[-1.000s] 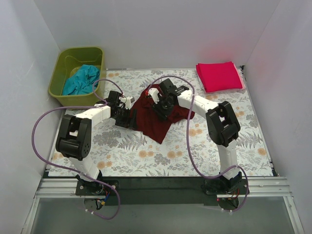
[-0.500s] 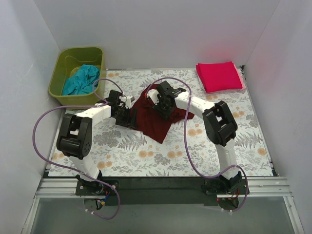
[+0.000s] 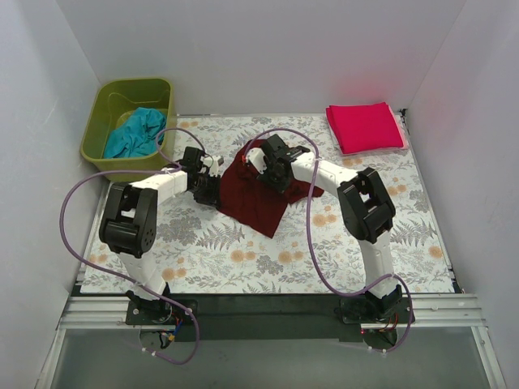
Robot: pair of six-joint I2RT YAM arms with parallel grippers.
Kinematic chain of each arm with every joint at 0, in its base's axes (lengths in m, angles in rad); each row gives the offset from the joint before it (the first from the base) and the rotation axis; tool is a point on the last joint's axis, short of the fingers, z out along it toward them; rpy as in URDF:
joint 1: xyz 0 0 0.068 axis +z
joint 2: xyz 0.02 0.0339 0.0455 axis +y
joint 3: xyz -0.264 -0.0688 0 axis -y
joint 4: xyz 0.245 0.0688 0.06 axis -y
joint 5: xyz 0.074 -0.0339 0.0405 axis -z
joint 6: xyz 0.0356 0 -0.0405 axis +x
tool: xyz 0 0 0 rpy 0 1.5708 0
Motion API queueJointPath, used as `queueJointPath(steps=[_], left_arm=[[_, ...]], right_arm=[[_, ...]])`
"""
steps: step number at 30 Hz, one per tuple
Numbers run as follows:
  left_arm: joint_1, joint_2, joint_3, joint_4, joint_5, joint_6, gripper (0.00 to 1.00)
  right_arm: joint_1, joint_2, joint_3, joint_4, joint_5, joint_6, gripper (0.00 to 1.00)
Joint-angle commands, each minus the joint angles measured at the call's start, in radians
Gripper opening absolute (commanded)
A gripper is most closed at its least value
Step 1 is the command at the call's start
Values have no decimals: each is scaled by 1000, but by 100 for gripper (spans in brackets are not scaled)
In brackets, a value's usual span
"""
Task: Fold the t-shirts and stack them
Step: Flatten the tshirt out
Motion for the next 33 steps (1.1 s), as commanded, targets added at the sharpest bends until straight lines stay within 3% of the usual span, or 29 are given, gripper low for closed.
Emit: queueJointPath(steps=[1, 3, 12, 18, 19, 21, 24, 29, 33], left_arm=[[5, 33, 17, -8, -94, 30, 8], [17, 36, 42, -19, -113, 44, 0], [92, 77, 203, -76, -186, 157, 0], [132, 204, 465, -146, -223, 209, 0], [137, 221, 499, -165, -216, 212, 2], [148, 225, 576, -229, -138, 235, 29], [149, 101, 494, -199, -46, 257, 64], [145, -67, 346, -214, 171, 286, 65], [42, -163, 194, -251, 214, 363, 64]], right_arm=[[-27, -77, -6, 23, 12, -17, 1], [-44, -129, -11, 23, -21, -14, 1], [-217, -367, -49, -29, -248, -29, 1], [-334, -461, -148, -57, -278, -95, 1], [-366, -464, -157, -60, -284, -101, 1], [-391, -471, -171, -69, -300, -114, 1], [-420, -484, -183, -78, -322, -123, 1], [-445, -496, -197, -91, -354, -132, 1], [-460, -508, -201, -103, -362, -146, 1]])
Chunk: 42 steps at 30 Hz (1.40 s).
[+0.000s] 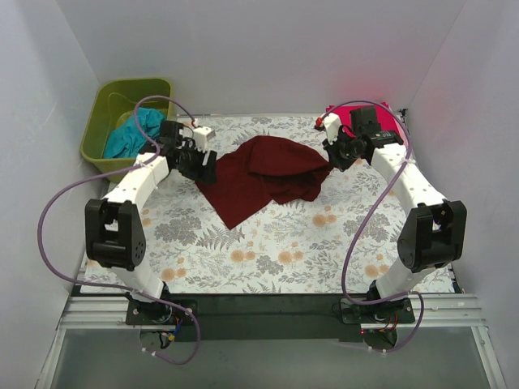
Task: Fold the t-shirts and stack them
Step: Flatten the tshirt out
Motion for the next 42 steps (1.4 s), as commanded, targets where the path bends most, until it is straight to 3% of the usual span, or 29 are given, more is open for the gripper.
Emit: queueJointPath(steps=[1, 8, 14, 21, 24, 25, 27, 31, 36, 39, 42], left_arm=[[-101, -91, -132, -54, 116, 87, 64], [-208, -35, -198, -21, 62, 104, 64], [-316, 22, -241, 66, -69, 155, 64], [-366, 69, -318, 77, -223, 231, 61], [-383, 66, -356, 51, -261, 271, 43], [-386, 66, -366, 23, -266, 276, 19], [-383, 57, -350, -17, -268, 261, 2], [-307, -35, -172, -121, -229, 221, 0], [-97, -12, 353, -213, -111, 132, 0], [-32, 2, 523, -193, -113, 94, 0], [0, -33, 570, -88, -146, 39, 0]], right_arm=[[-14, -43, -10, -19, -38, -28, 1], [-29, -49, 8, -45, -47, -43, 1], [-42, -48, 19, -59, -41, -57, 1], [-63, -57, 14, -73, -40, -74, 1], [-72, -62, 16, -80, -44, -82, 1], [-75, -68, 19, -85, -46, -86, 1], [-78, -77, 25, -90, -47, -92, 1], [-94, -124, 69, -90, -46, -120, 1], [-143, -140, 212, -74, -58, -126, 1], [-164, -134, 308, -47, -53, -114, 1], [-184, -132, 391, 4, -38, -97, 1]])
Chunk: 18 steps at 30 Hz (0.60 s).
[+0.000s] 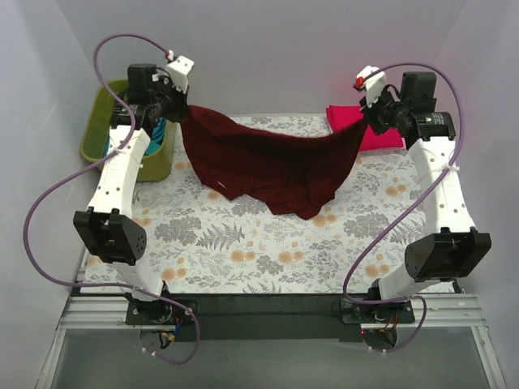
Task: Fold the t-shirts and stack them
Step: Flatten the tshirt out
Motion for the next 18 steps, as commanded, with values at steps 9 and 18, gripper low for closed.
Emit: queueJointPath(steps=[9, 18], left_arm=[[94, -161, 53, 345, -122, -213, 0], [114, -281, 111, 423, -126, -239, 0]], right_arm=[[-86, -75, 186, 263, 51, 34, 1], [-109, -213, 177, 361, 52, 51, 1]])
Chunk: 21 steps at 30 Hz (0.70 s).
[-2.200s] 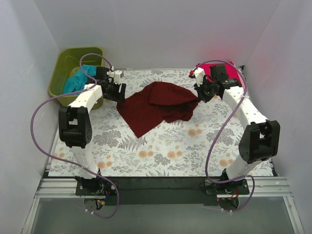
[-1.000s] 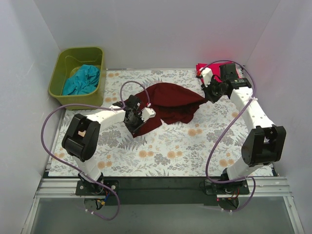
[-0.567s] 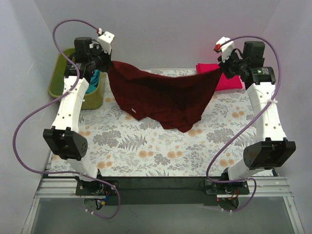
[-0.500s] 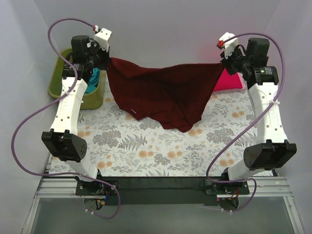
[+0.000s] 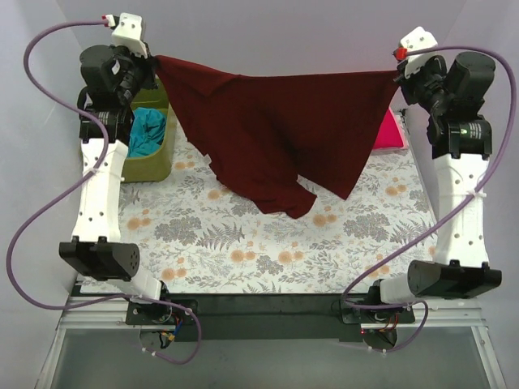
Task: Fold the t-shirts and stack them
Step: Flatten the tshirt out
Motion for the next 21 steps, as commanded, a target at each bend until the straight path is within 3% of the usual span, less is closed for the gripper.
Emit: queueJointPath(steps=[1, 9, 21], left_arm=[[10, -147, 48, 82, -38, -19, 0], [10, -355, 9, 162, -107, -1, 0], [10, -388, 66, 234, -153, 9, 0]], right_arm=[[-12, -120, 26, 121, 23, 5, 1], [-15, -308, -51, 250, 80, -3, 1], [-15, -310, -2, 394, 135, -32, 1]])
